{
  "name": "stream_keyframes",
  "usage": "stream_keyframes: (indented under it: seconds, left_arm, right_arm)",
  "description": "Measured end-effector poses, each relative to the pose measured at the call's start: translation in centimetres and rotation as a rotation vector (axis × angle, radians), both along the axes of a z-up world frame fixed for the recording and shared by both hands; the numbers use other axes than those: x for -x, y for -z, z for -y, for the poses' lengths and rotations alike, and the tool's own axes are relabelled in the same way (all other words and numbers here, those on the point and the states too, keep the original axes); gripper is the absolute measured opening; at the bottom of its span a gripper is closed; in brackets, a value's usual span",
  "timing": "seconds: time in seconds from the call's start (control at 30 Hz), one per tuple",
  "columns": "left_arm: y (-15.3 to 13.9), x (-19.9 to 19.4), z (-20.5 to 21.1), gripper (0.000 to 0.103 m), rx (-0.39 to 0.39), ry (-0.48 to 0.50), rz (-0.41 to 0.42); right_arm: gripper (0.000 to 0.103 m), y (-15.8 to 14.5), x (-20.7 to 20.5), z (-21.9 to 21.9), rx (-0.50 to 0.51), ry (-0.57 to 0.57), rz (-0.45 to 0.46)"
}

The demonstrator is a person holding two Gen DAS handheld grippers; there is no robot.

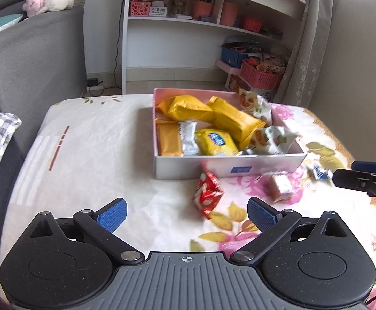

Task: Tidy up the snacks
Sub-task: 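Withdraw both tools from the box toward the pink and red snacks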

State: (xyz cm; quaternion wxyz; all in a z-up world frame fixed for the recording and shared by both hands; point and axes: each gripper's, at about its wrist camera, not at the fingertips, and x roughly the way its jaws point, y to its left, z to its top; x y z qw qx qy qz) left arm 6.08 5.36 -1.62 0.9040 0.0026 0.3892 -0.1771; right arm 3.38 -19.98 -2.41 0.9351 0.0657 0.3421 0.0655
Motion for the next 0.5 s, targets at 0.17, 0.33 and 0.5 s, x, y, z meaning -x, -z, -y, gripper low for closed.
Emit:
stream_keyframes:
  seconds: [0.17,0.33,0.5]
  left_arm:
    - [1.3,-0.1,-1.0,0.100,-0.018,-0.005,-0.036]
    - [2.2,0.6,-0.8,0.100,0.031,0.027,-0.105]
    - [3.4,1.8,0.3,0.100,0.083,0.104,-0.185]
  right_arm:
    - [0.097,1.3,-0.1,-0.5,0.026,-0.012,-0.035]
    - [0.097,2.3,-0.2,-1.8,0.023,-0.058,-0.088]
    - [0.097,3.2,0.1,-3.1,0.026,-0.121,-0.137]
